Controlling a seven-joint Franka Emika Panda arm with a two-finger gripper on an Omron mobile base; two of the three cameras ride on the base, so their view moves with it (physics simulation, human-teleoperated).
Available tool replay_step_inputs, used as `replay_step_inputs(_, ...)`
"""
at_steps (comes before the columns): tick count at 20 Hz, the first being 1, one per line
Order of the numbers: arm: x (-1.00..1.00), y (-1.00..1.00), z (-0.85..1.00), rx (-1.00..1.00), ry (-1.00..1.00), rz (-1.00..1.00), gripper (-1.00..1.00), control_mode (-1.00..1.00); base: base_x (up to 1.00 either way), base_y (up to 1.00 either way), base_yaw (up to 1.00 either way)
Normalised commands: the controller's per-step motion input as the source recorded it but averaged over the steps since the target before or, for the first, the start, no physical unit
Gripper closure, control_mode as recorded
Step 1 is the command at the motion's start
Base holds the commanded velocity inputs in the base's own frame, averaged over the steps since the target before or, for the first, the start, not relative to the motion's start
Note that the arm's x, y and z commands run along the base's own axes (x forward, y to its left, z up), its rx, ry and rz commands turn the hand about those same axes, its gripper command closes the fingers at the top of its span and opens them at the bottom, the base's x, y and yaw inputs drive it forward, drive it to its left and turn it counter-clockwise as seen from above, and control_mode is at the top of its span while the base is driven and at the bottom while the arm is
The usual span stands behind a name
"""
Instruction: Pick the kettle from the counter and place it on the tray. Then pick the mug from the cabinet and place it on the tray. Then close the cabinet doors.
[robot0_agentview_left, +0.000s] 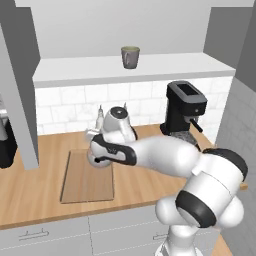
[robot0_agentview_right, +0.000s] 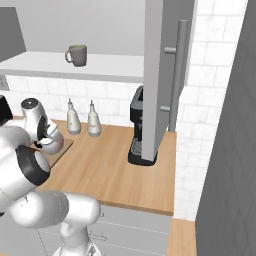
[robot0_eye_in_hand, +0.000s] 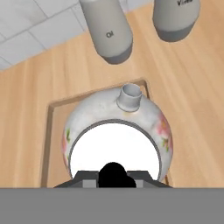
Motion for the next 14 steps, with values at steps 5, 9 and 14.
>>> replay_step_inputs(5, 0.35, 0.44, -0.26, 0.00, 0.01, 0.00, 1.00, -1.00, 0.00, 0.00, 0.00)
replay_step_inputs(9, 0.19, 0.31, -0.22, 0.02, 0.14, 0.00, 1.00, -1.00, 0.00, 0.00, 0.00)
replay_step_inputs(14, 0.18, 0.19, -0.33, 0.03, 0.18, 0.00, 1.00, -1.00, 0.00, 0.00, 0.00)
